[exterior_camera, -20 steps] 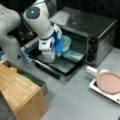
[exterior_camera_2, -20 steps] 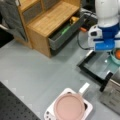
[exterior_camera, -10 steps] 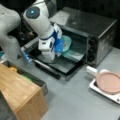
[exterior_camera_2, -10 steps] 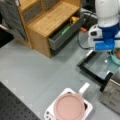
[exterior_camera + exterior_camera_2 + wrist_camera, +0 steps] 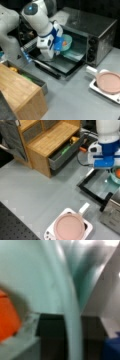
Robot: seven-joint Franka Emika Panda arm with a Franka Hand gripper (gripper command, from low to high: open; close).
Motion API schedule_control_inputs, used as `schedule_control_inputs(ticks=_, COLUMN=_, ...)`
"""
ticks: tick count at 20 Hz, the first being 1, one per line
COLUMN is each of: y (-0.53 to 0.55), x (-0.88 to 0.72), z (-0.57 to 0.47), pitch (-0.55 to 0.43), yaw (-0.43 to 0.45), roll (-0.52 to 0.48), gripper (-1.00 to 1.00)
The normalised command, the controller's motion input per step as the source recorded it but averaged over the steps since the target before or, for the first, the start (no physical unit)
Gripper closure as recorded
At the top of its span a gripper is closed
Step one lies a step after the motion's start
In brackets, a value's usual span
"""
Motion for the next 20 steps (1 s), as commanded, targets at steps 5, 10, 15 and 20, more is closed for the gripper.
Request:
schedule_control_inputs(ticks=5, y=-0.30, x=0.25, z=0.24, pitch=0.132, yaw=0.037, roll=-0.158, gripper=1.00)
schedule_control_inputs(ticks=10, y=-0.36, x=0.45, z=0.28, pitch=0.183, yaw=0.058, roll=-0.139, gripper=1.00)
schedule_control_inputs(ticks=15, y=-0.39, x=0.67, z=0.34, pitch=0.220, yaw=0.082, roll=-0.123, gripper=1.00)
schedule_control_inputs(ticks=20, y=-0.43, x=0.73, z=0.33, pitch=0.234, yaw=0.144, roll=-0.134, gripper=1.00)
